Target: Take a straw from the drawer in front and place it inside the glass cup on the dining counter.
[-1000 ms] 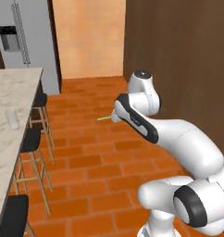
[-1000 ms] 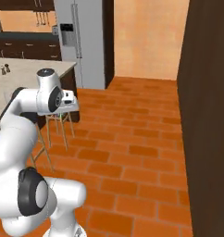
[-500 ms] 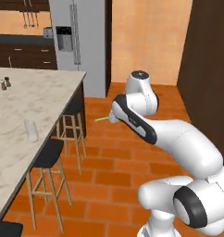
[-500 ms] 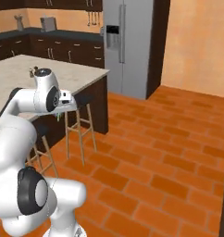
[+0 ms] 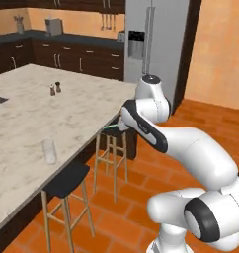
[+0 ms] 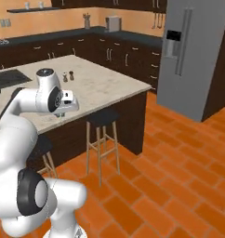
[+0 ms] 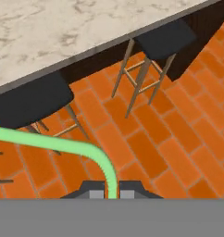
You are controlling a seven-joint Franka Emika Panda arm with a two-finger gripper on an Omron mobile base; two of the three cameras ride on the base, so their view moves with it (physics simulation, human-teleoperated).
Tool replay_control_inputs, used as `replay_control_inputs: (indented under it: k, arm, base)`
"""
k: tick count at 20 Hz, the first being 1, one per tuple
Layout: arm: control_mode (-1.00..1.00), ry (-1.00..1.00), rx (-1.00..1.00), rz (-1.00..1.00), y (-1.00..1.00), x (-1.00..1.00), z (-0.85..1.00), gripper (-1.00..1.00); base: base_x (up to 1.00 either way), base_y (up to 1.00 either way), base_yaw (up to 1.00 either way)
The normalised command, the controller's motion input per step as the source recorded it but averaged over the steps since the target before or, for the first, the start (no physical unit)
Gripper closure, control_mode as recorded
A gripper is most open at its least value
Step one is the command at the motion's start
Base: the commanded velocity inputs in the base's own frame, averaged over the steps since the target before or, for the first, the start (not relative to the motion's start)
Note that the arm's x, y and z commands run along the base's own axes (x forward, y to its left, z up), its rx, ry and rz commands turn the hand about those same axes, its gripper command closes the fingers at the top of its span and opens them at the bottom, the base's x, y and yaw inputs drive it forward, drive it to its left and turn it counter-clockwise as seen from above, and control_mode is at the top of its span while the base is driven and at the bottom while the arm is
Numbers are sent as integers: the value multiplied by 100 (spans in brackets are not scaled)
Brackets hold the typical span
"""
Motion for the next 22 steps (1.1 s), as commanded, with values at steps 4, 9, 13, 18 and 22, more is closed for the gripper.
replay_control_inputs:
  k: [4,9,13,18,22]
  arm:
    - [100,0,0,0,0,0,0,100]
    - [100,0,0,0,0,0,0,100]
    - [100,0,0,0,0,0,0,100]
    - [100,0,0,0,0,0,0,100]
    - [100,0,0,0,0,0,0,100]
  base:
    - [78,-38,69]
    - [65,-20,76]
    - [39,-24,78]
    - [69,-35,66]
    - [100,-30,31]
